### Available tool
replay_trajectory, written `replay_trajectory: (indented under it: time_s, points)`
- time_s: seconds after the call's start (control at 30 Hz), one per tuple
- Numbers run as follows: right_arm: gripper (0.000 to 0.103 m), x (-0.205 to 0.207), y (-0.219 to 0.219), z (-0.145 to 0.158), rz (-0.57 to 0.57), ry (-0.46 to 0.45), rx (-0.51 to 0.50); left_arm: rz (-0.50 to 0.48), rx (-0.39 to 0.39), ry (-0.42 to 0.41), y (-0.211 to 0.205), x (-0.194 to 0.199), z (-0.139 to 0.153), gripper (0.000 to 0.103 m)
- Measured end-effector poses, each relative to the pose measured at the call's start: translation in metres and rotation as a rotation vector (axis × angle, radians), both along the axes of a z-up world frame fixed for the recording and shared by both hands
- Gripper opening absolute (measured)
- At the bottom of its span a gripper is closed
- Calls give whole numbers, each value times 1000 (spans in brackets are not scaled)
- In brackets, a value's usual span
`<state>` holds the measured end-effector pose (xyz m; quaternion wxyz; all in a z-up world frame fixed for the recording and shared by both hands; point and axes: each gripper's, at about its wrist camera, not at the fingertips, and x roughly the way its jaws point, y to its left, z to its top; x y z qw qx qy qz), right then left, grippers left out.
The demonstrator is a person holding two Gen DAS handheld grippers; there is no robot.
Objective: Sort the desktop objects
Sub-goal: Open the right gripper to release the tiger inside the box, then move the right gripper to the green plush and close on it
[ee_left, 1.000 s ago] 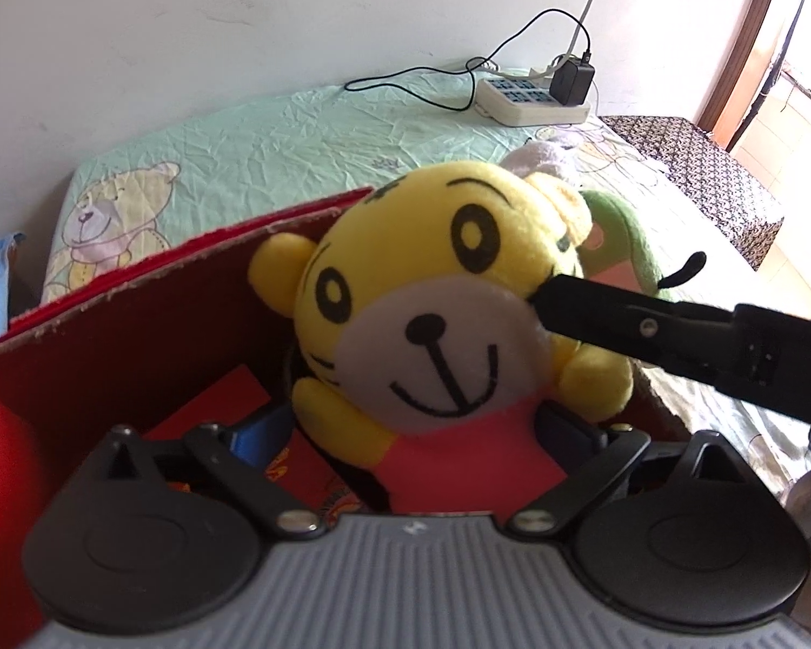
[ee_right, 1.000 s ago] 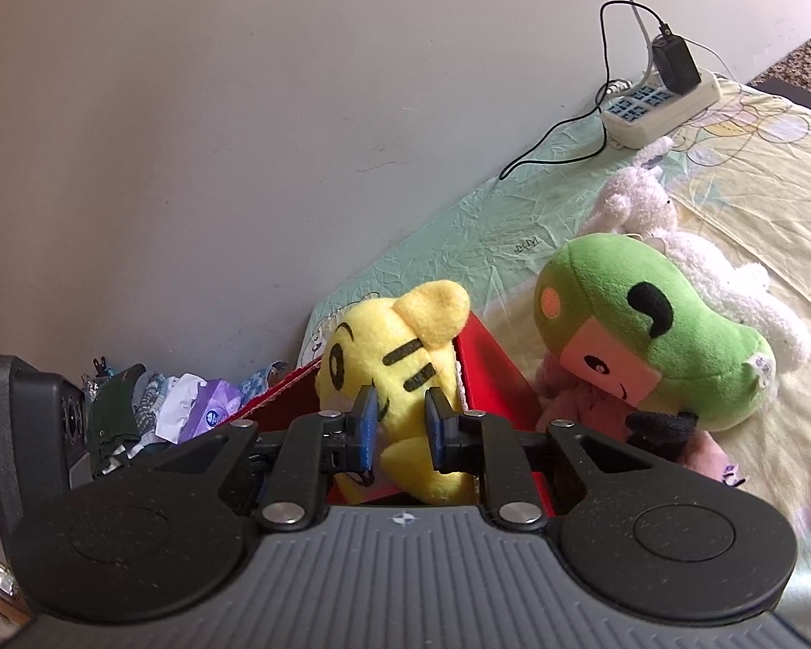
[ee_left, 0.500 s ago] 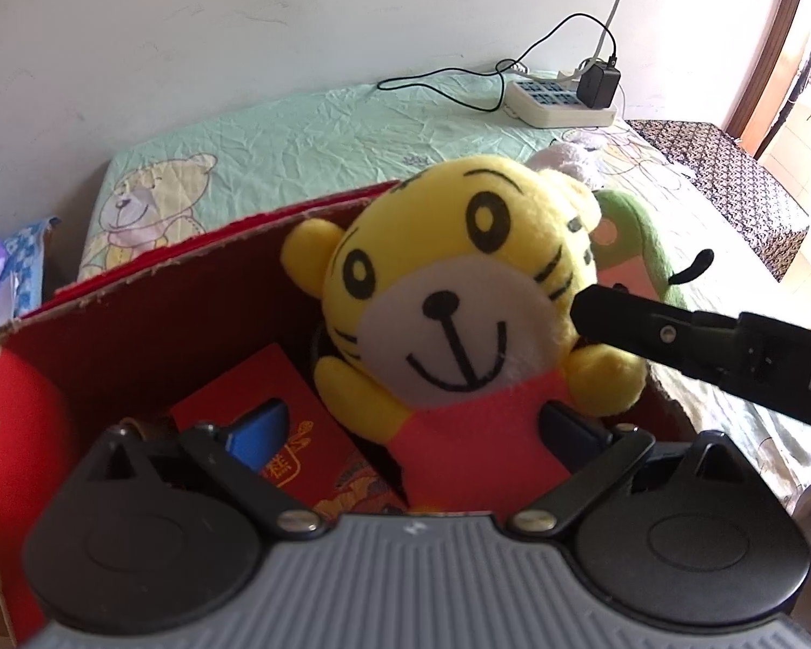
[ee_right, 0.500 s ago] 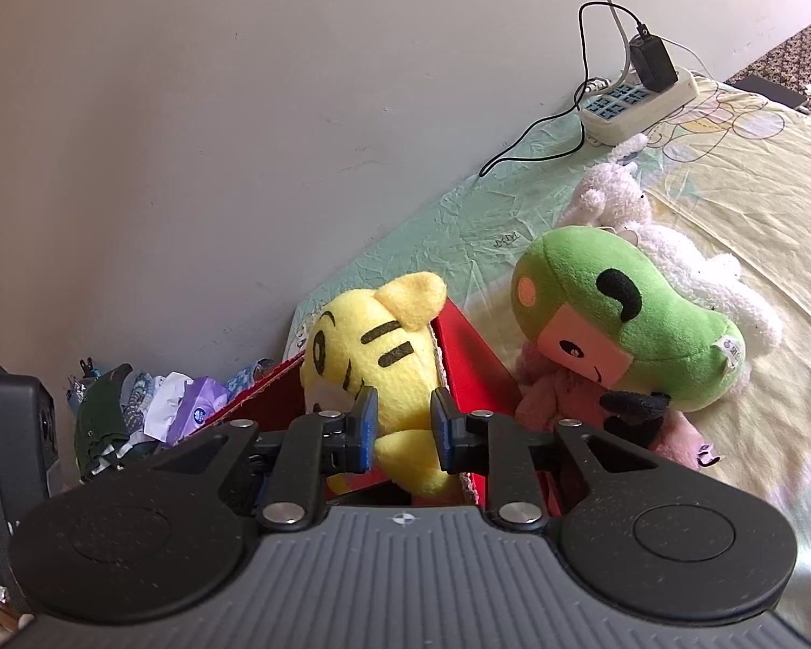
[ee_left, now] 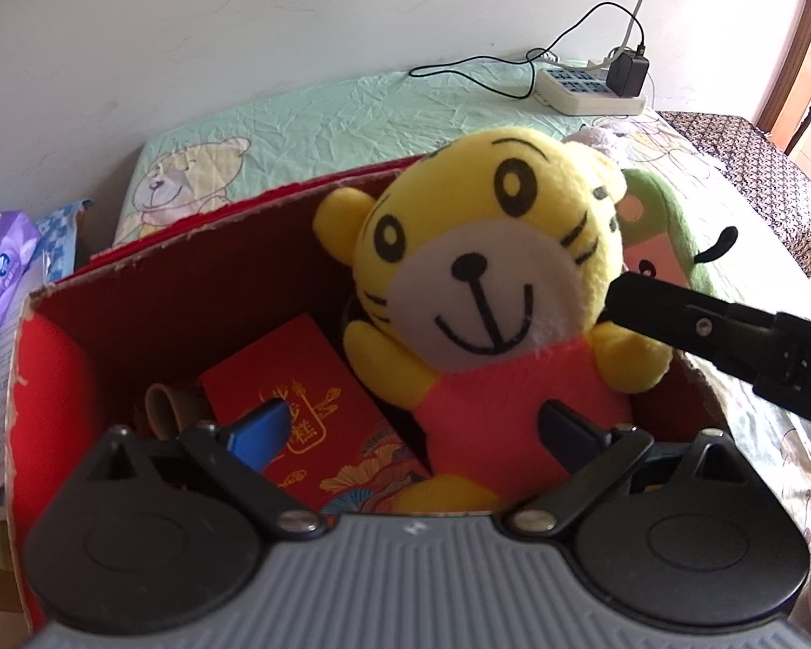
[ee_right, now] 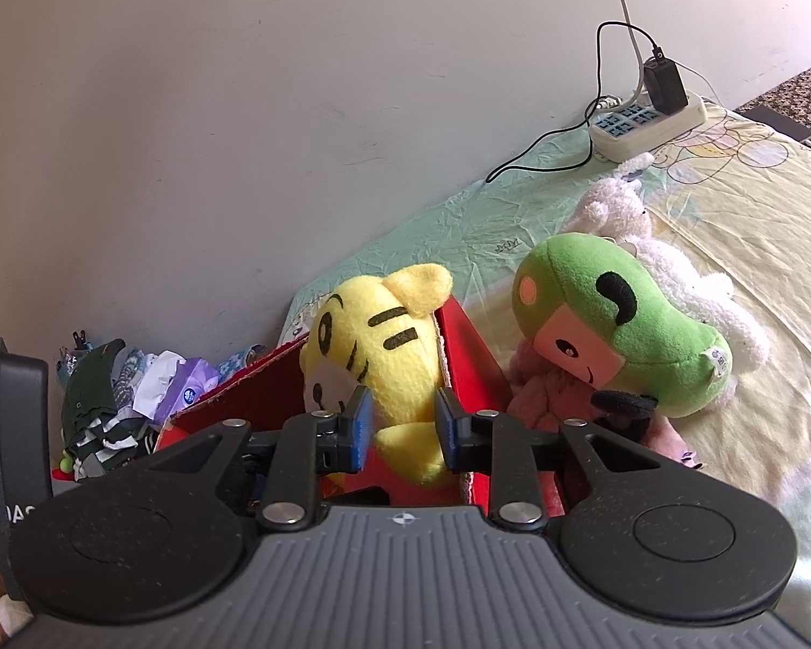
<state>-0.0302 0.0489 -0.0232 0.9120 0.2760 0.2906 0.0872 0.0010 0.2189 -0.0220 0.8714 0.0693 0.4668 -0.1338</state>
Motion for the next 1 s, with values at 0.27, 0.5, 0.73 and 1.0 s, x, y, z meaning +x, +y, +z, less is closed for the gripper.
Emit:
replay_trajectory:
  time_s: [0.27, 0.5, 0.73, 1.0]
  points:
    - [31, 0, -13, 1, 107, -30, 14, 98, 69, -11, -9, -9, 7, 98]
    - [33, 6, -28, 1, 245, -39, 36, 218, 101, 5, -19, -15, 7, 99]
    - [42, 6, -53, 0, 351, -40, 73, 348, 130, -29, -33, -35, 16, 99]
    - [42, 0, -120, -4, 357, -51, 108, 398, 61, -129, -59, -64, 40, 96]
